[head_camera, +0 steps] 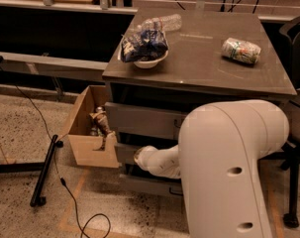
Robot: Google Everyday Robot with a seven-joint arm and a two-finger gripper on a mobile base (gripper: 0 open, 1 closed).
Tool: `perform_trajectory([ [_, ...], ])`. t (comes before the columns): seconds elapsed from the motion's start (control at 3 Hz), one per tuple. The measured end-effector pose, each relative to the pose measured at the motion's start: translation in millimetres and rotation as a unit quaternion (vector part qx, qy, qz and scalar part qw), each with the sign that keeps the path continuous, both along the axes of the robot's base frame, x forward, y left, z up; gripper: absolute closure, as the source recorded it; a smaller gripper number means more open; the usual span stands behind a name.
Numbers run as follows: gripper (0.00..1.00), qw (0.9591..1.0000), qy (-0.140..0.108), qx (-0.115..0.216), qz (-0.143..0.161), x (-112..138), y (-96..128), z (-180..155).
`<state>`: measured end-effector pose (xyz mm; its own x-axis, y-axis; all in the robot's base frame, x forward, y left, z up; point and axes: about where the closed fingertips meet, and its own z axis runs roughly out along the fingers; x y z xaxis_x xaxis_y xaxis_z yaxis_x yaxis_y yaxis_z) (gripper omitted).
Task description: Close middle drawer
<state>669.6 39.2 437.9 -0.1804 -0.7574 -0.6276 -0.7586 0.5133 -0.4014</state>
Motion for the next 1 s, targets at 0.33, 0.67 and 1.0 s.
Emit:
perform_trajectory([
  [0.33,1.0,0.9999,-0.006,-0.001,0.012,17.6,8.2,5.6],
  [0.67,1.0,0.9979,0.016,0.022,0.059,-18.0,17.5,20.4],
  [1.0,1.0,0.9939,0.037,0.047,0.092,-71.2,17.4,39.1],
])
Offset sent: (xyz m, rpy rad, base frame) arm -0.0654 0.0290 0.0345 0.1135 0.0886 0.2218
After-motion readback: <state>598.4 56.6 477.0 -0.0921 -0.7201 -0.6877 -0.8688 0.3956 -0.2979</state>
